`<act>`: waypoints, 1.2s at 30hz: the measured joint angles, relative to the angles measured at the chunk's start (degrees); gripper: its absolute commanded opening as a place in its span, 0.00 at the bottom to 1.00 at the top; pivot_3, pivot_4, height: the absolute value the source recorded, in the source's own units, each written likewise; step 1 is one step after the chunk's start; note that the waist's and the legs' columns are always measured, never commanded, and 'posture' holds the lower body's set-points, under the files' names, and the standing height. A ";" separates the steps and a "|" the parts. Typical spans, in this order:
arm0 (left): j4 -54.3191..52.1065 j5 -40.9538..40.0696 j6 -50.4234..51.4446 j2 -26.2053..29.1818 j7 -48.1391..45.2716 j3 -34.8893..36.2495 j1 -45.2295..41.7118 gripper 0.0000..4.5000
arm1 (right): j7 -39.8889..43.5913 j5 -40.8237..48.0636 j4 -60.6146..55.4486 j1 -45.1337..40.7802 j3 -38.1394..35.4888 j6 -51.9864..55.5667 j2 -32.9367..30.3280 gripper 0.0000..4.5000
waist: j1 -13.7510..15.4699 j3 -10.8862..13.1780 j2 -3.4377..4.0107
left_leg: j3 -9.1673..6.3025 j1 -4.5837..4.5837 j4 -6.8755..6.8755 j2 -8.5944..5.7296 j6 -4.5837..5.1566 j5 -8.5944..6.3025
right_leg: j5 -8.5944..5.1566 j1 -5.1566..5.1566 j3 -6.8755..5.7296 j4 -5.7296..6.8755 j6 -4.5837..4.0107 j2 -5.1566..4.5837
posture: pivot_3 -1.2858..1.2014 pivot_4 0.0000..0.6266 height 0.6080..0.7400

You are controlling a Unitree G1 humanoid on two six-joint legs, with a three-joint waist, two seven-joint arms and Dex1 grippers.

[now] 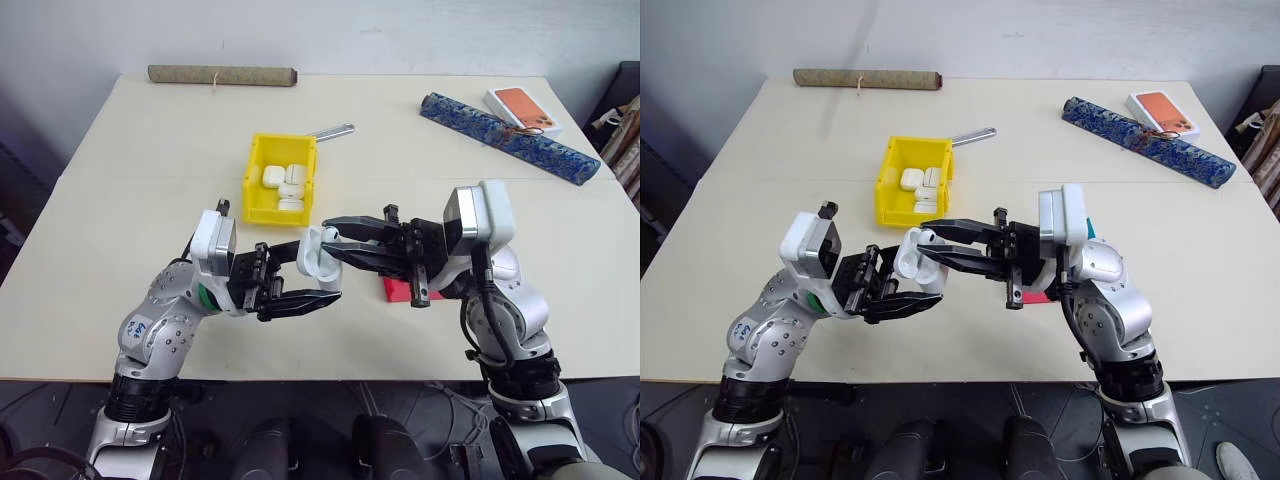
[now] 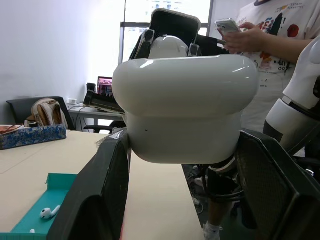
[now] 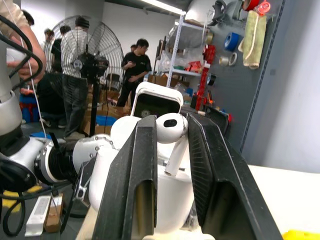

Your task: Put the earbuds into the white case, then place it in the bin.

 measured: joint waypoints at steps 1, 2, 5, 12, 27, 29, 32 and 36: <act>0.06 0.15 -0.01 -0.02 0.00 -0.01 0.00 0.60 | 0.19 -0.06 0.19 0.00 0.01 -0.12 -0.13 0.10 | -0.01 0.00 0.00 | 0.00 0.00 0.00 0.00 0.00 0.00 | 0.00 0.00 0.00 0.00 0.00 0.00 | 0.52 0.24 1.00; 0.09 0.26 -0.01 -0.04 -0.04 -0.05 0.00 0.60 | 0.33 -0.09 0.25 -0.02 0.04 -0.16 -0.28 0.10 | -0.01 0.00 0.00 | 0.00 0.00 0.00 0.00 0.00 0.00 | 0.00 0.00 0.00 0.00 0.00 0.00 | 0.52 0.24 1.00; 0.10 0.51 -0.04 -0.07 -0.09 -0.05 0.00 0.60 | 0.45 -0.05 0.34 -0.18 0.10 0.15 -0.51 0.10 | -0.01 0.00 0.00 | 0.00 0.00 0.00 0.00 0.00 0.00 | 0.00 0.00 0.00 0.00 0.00 0.00 | 0.52 0.24 1.00; 0.31 1.09 -0.76 -0.60 -0.63 -0.16 0.00 0.60 | 0.25 0.69 0.53 -0.19 -0.07 1.87 -0.61 0.47 | 0.01 0.00 0.00 | -0.01 0.00 0.00 0.00 0.00 0.00 | 0.00 0.00 0.00 -0.01 0.00 -0.02 | 0.52 0.24 1.00; 0.35 1.41 -3.22 1.70 -0.84 1.72 3.32 0.60 | 0.09 3.05 1.40 10.82 -16.97 3.65 -16.41 0.99 | 0.30 0.03 -0.05 | -0.06 -0.15 -0.04 -0.01 0.08 -0.08 | 0.00 0.02 -0.13 -0.26 0.00 -0.03 | 0.52 0.24 1.00; 0.25 1.42 -3.59 1.83 -0.86 1.67 3.57 0.60 | 0.23 -0.43 7.37 15.20 -20.83 -1.55 -18.42 0.99 | 0.29 0.03 -0.05 | -0.01 -0.13 -0.04 -0.02 0.08 -0.07 | 0.00 0.04 -0.12 -0.27 0.00 -0.01 | 0.52 0.24 1.00; 0.40 1.43 -3.90 2.53 -0.35 3.44 5.68 0.60 | 0.96 -7.84 23.29 21.74 -26.32 -10.86 -21.49 0.99 | 0.84 0.04 -0.07 | 0.05 -0.13 -0.04 -0.06 0.14 -0.05 | 0.01 0.07 -0.10 -0.33 0.02 -0.01 | 0.52 0.24 1.00; 0.35 2.54 -5.68 2.47 -0.11 3.36 6.50 0.60 | -1.03 -16.32 39.83 26.37 -29.13 -23.13 -24.94 0.99 | 0.78 0.04 -0.05 | 0.26 0.07 -0.05 -0.04 0.15 -0.03 | 0.01 0.09 0.10 -0.46 0.02 -0.01 | 0.52 0.24 1.00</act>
